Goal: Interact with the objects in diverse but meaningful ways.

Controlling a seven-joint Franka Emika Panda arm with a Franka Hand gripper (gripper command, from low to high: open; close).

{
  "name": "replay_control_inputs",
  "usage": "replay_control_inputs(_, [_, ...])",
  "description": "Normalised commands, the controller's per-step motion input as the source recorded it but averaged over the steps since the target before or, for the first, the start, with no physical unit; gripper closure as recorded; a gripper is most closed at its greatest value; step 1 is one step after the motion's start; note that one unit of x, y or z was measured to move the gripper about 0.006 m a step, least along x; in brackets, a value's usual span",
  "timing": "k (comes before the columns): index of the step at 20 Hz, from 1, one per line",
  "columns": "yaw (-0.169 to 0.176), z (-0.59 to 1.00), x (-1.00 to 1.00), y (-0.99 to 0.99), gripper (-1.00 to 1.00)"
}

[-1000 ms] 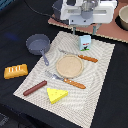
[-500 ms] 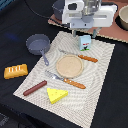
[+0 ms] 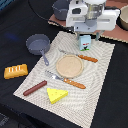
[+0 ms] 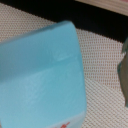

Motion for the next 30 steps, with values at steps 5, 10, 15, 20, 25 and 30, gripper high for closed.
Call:
replay_control_inputs(5, [0.000,-0.14,-0.05,-0.02,-1.00])
replay_control_inputs(10, [-0.017,0.00,0.16,0.15,1.00])
replay_control_inputs(15, [-0.028,0.00,0.25,0.23,1.00])
replay_control_inputs(20, [-0.006,-0.05,0.21,0.18,1.00])
replay_control_inputs(25, [0.000,-0.05,0.14,0.07,1.00])
replay_control_inputs(30, [0.000,0.50,-0.47,-0.23,1.00])
